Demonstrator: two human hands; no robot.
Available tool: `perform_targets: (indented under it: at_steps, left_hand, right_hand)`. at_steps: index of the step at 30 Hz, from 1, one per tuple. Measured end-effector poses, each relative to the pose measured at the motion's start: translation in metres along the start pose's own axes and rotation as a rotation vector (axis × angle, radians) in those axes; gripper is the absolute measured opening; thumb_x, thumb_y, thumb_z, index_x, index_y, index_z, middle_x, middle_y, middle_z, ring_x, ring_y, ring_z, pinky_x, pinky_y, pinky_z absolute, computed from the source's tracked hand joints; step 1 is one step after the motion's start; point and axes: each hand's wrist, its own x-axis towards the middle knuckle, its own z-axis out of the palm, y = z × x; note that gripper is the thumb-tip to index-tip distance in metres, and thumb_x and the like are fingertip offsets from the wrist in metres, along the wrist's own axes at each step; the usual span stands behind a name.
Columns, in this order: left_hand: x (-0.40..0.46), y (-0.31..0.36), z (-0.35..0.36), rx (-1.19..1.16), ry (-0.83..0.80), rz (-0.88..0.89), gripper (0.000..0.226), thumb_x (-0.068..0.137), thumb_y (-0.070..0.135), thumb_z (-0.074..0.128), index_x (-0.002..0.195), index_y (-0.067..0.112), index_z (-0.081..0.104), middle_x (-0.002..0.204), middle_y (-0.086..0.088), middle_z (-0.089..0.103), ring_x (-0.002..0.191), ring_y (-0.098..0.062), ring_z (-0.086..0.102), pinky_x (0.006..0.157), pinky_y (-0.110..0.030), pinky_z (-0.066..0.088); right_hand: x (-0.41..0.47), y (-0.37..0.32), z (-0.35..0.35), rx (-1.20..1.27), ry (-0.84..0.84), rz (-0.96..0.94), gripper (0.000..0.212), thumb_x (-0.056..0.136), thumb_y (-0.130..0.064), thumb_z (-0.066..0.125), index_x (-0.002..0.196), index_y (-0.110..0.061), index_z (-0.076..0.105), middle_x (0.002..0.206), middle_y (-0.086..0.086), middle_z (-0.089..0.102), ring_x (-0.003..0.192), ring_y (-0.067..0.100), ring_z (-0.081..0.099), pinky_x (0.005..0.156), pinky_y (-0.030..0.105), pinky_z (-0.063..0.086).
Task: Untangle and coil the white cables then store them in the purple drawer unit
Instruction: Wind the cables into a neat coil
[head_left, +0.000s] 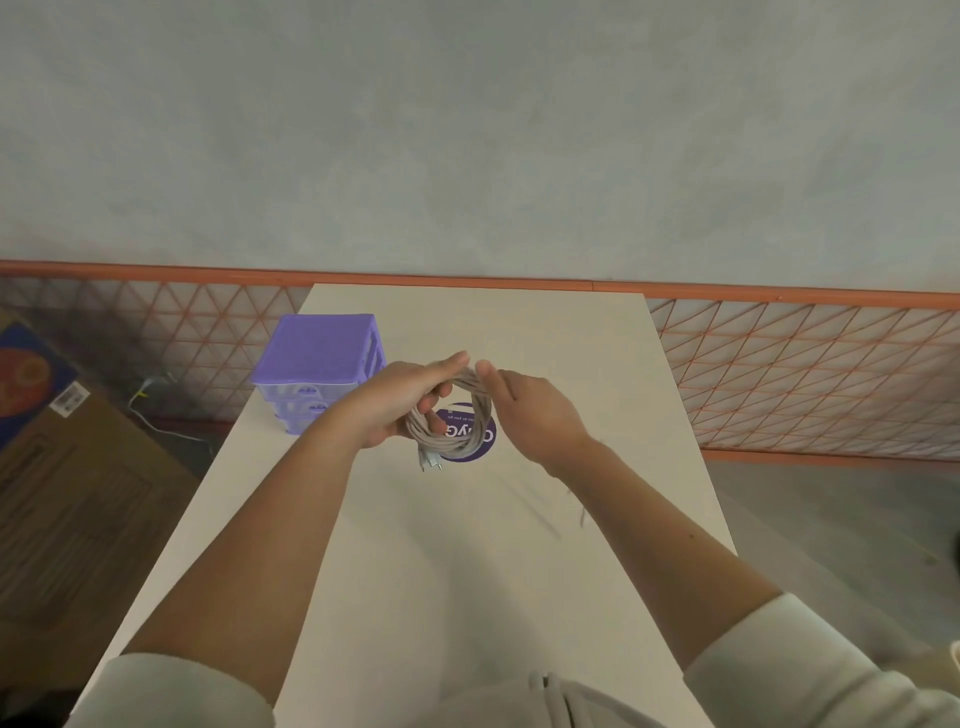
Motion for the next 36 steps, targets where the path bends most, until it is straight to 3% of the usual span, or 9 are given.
perform_targets:
  at_steps: [6,10,13,18,22,25,28,32,36]
  left_hand:
    - [-0.002,-0.011,0.009,-0.158,-0.135,0.061,0.048,0.093,0.058,0.046,0.071,0.017,0.05,0.052,0.001,0.035,0.052,-0.016,0.056,0.058,-0.025,0.051]
    - [-0.004,-0.013,0.006,-0.156,-0.204,0.092,0.045,0.095,0.054,0.047,0.079,0.014,0.061,0.069,-0.004,0.056,0.069,-0.018,0.062,0.072,-0.031,0.052]
    - [-0.006,-0.003,0.0,-0.131,-0.266,0.036,0.038,0.098,0.04,0.045,0.091,0.009,0.067,0.074,-0.005,0.065,0.071,-0.019,0.062,0.071,-0.032,0.054]
    - [-0.011,0.014,0.004,0.102,-0.3,-0.104,0.038,0.087,0.023,0.032,0.092,0.003,0.064,0.067,-0.01,0.06,0.072,-0.029,0.063,0.07,-0.031,0.048]
    - [-0.006,0.016,0.011,0.145,-0.189,-0.117,0.047,0.093,0.05,0.037,0.079,0.009,0.054,0.054,-0.002,0.04,0.05,-0.019,0.046,0.061,-0.029,0.041]
    - [0.0,0.007,0.006,0.209,0.003,-0.035,0.059,0.089,0.071,0.039,0.069,0.016,0.051,0.049,0.004,0.035,0.045,-0.014,0.041,0.055,-0.028,0.032]
    - [0.003,-0.002,-0.001,0.092,-0.002,-0.003,0.06,0.086,0.075,0.039,0.063,0.02,0.044,0.051,0.006,0.03,0.045,-0.013,0.035,0.052,-0.028,0.025]
    - [0.001,-0.008,-0.007,-0.095,-0.021,0.026,0.059,0.075,0.079,0.05,0.062,0.022,0.037,0.055,0.005,0.022,0.047,-0.011,0.028,0.05,-0.026,0.02]
    - [-0.002,-0.012,-0.007,-0.233,-0.018,0.104,0.055,0.066,0.068,0.066,0.062,0.026,0.031,0.056,0.006,0.02,0.046,-0.008,0.025,0.047,-0.023,0.019]
  right_hand:
    - [0.013,0.004,-0.005,-0.017,0.14,0.111,0.063,0.101,-0.056,0.028,0.058,-0.013,0.048,0.056,0.001,0.048,0.057,0.023,0.048,0.051,0.032,0.033]
    - [0.021,0.005,-0.011,-0.21,0.122,0.049,0.046,0.104,-0.036,0.025,0.091,-0.01,0.061,0.059,-0.001,0.042,0.053,0.019,0.04,0.048,0.028,0.024]
    - [0.024,0.003,-0.013,-0.263,0.097,0.005,0.034,0.103,-0.025,0.024,0.086,-0.008,0.047,0.061,0.003,0.043,0.054,0.024,0.038,0.047,0.028,0.023]
    - [0.021,-0.007,-0.015,-0.056,-0.007,-0.007,0.033,0.103,-0.02,0.029,0.082,-0.007,0.051,0.092,0.014,0.062,0.081,0.03,0.055,0.075,0.037,0.048]
    - [0.022,-0.006,-0.022,0.081,-0.135,-0.011,0.04,0.098,-0.02,0.03,0.103,0.006,0.059,0.101,0.021,0.065,0.093,0.039,0.057,0.086,0.047,0.048]
    - [0.025,0.003,-0.03,0.043,-0.136,-0.099,0.038,0.093,-0.023,0.033,0.109,-0.012,0.066,0.085,-0.003,0.058,0.092,0.021,0.051,0.091,0.036,0.032]
    - [0.033,0.019,-0.027,-0.205,-0.051,-0.17,0.03,0.092,-0.015,0.039,0.117,-0.02,0.055,0.1,-0.005,0.052,0.106,0.021,0.044,0.087,0.032,0.022]
    - [0.035,0.044,-0.016,-0.461,0.063,-0.117,0.031,0.105,-0.031,0.031,0.119,-0.01,0.049,0.121,0.008,0.043,0.11,0.027,0.036,0.092,0.036,0.028]
    - [0.031,0.064,-0.003,-0.316,0.02,-0.04,0.033,0.106,-0.025,0.032,0.116,0.0,0.05,0.118,0.013,0.04,0.101,0.028,0.041,0.091,0.038,0.039]
